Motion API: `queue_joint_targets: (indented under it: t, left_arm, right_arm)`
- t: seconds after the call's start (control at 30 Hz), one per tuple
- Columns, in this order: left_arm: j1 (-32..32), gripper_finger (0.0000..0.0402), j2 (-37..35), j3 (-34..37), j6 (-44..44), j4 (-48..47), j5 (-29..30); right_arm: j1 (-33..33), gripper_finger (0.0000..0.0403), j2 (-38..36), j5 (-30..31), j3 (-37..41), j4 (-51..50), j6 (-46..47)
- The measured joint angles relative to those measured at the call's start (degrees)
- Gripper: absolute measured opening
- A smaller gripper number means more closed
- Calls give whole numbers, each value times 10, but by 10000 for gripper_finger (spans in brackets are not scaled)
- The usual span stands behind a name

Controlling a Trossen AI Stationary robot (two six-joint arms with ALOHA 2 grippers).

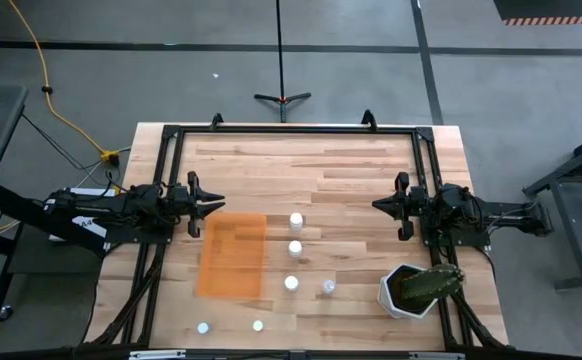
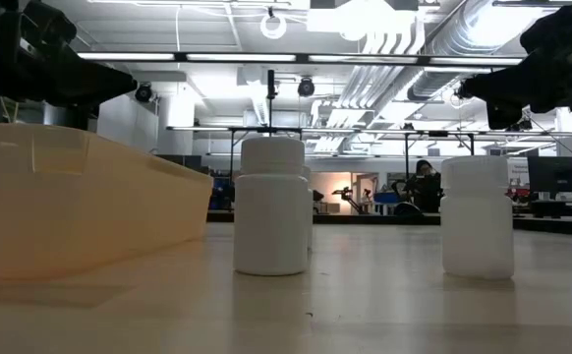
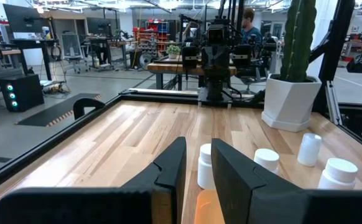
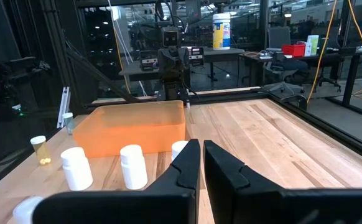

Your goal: Pick and place pill bottles into a basket

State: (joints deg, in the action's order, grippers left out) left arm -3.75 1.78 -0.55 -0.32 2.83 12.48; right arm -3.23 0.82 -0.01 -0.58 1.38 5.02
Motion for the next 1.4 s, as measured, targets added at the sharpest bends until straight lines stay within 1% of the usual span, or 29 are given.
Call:
queue_joint_targets:
  t: [0.13,0.33,0.4,0.53,0.63,0.7,0.8,0.87,1.0,1.13,1.2,1.33,1.4]
  left_arm:
    - [0,111,0,0,0,0,0]
    - [0,111,0,0,-2,2,0]
    - [0,111,0,0,-1,13,0]
    - [0,111,0,0,-2,19,0]
    - [0,111,0,0,-2,13,1]
    - [0,111,0,0,-1,13,5]
    - [0,111,0,0,-2,13,8]
    - [0,111,0,0,-1,18,14]
    - [0,111,0,-8,-2,26,31]
    - [0,111,0,-17,-2,33,32]
    - [0,111,0,-18,-4,31,32]
    - [0,111,0,-19,-49,31,29]
    - [0,111,0,-19,-65,30,27]
  right_arm:
    - [0,12,0,0,0,1,1]
    - [0,12,0,0,0,15,47]
    - [0,12,0,7,0,29,45]
    - [-1,12,0,42,0,71,-16]
    - [-1,12,0,68,0,119,-25]
    - [-1,13,0,108,-3,135,-25]
    - [-1,26,16,172,-28,108,-30]
    - [-2,43,42,186,-47,103,-29]
    - [-2,90,119,178,-96,103,-27]
    - [-2,135,208,179,-144,90,-64]
    - [-1,156,254,193,-164,87,-80]
    - [-2,197,345,231,-195,98,-111]
    - [-7,215,387,231,-211,104,-110]
